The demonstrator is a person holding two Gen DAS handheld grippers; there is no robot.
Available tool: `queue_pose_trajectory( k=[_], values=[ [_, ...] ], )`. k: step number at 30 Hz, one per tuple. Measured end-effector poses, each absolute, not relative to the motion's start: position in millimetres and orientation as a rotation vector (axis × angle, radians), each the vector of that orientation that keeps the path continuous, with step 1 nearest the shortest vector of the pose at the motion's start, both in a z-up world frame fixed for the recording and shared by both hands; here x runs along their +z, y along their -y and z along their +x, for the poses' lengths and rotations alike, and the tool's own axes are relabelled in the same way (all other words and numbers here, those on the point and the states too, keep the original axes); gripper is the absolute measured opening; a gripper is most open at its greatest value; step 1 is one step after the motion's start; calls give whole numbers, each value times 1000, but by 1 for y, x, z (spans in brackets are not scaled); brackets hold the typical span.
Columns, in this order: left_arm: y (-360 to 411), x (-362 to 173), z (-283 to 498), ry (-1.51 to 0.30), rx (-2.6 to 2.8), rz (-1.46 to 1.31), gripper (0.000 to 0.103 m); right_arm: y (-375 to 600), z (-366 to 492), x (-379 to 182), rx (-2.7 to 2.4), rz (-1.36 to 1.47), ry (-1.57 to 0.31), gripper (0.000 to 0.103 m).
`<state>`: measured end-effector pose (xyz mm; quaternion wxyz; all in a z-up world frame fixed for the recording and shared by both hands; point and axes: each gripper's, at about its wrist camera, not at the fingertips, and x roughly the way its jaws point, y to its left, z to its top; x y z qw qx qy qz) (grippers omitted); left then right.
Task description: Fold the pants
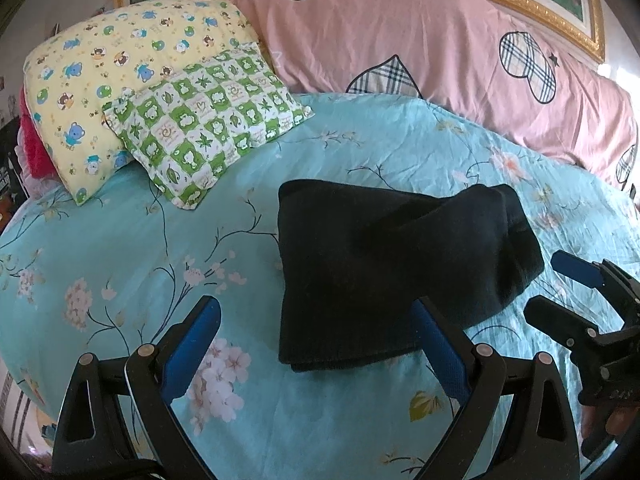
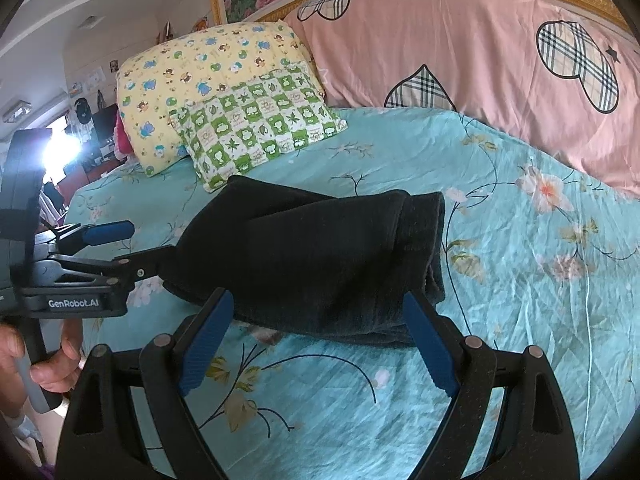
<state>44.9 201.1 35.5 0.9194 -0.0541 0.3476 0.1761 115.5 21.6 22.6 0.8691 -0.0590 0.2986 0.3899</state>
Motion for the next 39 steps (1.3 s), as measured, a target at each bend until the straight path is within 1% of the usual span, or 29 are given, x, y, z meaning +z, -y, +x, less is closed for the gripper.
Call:
queue_pose_trajectory(
  k=[26, 39],
  values=[
    [-204, 38, 53, -691, 376, -95, 96, -15, 126, 23, 779, -113, -639, 87],
    [-200, 39, 64, -737, 361, -122, 96, -4, 132, 22, 767, -53, -665, 87]
  ],
)
